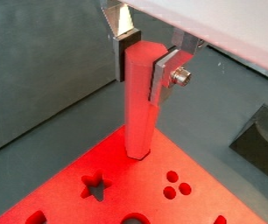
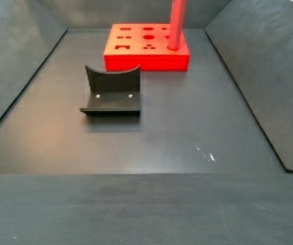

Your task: Insert the hexagon object.

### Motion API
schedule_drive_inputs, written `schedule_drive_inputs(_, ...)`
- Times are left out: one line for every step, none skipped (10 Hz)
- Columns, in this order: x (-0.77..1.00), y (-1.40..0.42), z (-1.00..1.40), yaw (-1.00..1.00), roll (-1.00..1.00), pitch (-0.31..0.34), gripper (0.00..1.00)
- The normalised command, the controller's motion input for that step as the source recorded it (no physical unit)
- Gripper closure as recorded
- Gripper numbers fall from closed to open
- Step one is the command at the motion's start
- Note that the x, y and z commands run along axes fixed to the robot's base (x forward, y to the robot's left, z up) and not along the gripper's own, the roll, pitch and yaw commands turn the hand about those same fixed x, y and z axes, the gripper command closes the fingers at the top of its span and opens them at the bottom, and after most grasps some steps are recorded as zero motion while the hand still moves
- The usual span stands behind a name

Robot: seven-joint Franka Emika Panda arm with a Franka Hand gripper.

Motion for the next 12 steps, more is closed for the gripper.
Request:
schedule_drive_inputs(0.17, 0.00, -0.23, 0.00, 0.00, -0.016, 1.00)
schedule_drive_inputs(0.24, 0.01, -0.26, 0.00, 0.00, 0.000, 1.00)
schedule_drive_inputs(0.10, 0.00, -0.34, 0.00, 0.03, 0.000, 1.00)
schedule_drive_inputs(0.00, 0.04, -0.50, 0.00, 0.07, 0.000, 1.00)
schedule_drive_inputs(0.00, 0.12, -0.79, 0.00, 0.05, 0.051, 1.00)
schedule_drive_inputs(0.00, 0.15, -1.00, 0.00, 0.00, 0.074, 1.00)
schedule_drive_inputs(0.00, 0.10, -1.00, 0.00, 0.00, 0.039, 1.00)
schedule_drive_inputs(0.00, 0.00, -1.00, -0.03, 0.00, 0.000, 1.00)
schedule_drive_inputs(0.00, 0.00, -1.00, -0.01, 0.00, 0.000, 1.00)
schedule_drive_inputs(0.00, 0.00, -0.86, -0.01, 0.06, 0.000, 1.00)
schedule_drive_inputs(0.00, 0.00, 0.00, 0.00, 0.00, 0.000, 1.00)
schedule_drive_inputs(0.00, 0.00, 0.00, 0.00, 0.01, 0.000, 1.00)
